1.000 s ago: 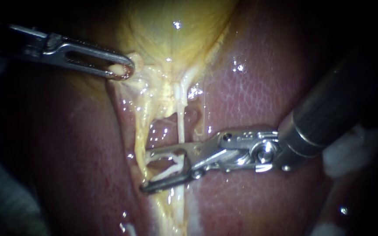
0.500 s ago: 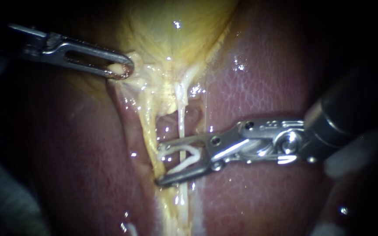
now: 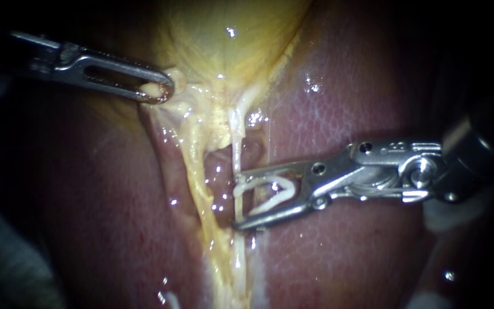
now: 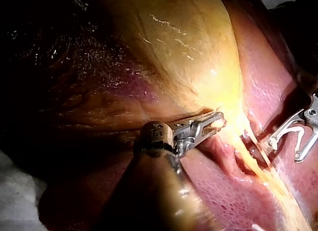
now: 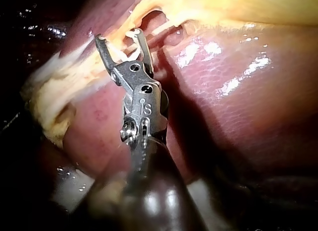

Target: Clipping first clip left tube

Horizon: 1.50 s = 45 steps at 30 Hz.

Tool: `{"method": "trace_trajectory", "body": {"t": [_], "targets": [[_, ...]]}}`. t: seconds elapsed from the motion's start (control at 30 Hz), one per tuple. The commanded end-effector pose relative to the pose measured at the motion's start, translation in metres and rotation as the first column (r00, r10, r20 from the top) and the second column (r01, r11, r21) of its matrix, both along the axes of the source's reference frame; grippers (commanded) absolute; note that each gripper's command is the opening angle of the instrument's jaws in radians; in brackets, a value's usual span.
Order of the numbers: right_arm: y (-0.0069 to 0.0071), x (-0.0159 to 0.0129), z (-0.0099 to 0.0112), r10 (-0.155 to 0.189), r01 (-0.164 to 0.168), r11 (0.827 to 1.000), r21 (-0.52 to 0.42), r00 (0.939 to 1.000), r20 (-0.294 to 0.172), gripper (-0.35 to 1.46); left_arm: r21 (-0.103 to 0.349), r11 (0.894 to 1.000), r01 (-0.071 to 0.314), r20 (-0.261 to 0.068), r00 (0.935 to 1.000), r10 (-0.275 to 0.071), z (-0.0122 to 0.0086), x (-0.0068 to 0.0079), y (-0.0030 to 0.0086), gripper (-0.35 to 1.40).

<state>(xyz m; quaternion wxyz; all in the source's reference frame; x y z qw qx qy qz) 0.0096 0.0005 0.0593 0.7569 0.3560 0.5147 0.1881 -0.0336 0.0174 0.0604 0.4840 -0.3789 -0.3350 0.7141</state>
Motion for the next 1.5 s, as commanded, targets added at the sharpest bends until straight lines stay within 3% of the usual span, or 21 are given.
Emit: {"method": "trace_trajectory", "body": {"t": [0.03, 0.5, 0.87, 1.3, 1.5], "targets": [[0.0, 0.0, 0.0, -0.001, 0.001, 1.0, 0.0, 1.0, -0.001, 0.5, 0.0, 1.0, 0.0, 0.0, 1.0, 0.0, 0.0, 0.0, 0.0, -0.35], [-0.0003, -0.0012, 0.0001, 0.01, -0.01, 0.999, 0.035, 0.9999, -0.006, 0.5, 0.0, 1.0, 0.0, 0.0, 1.0, 0.0, 0.0, 0.0, 0.0, -0.35], [-0.0004, -0.0013, 0.0012, 0.043, -0.041, 0.995, 0.092, 0.9989, -0.019, 0.5, 0.0, 1.0, 0.0, 0.0, 1.0, 0.0, 0.0, 0.0, 0.0, -0.35], [-0.0013, -0.0001, 0.0051, 0.132, -0.116, 0.963, 0.245, 0.9901, -0.048, 0.5, 0.0, 1.0, 0.0, 0.0, 1.0, 0.0, 0.0, 0.0, 0.0, -0.35], [-0.0014, 0.0003, 0.0062, 0.14, -0.124, 0.957, 0.262, 0.9893, -0.042, 0.5, 0.0, 1.0, 0.0, 0.0, 1.0, 0.0, 0.0, 0.0, 0.0, -0.35]]}}
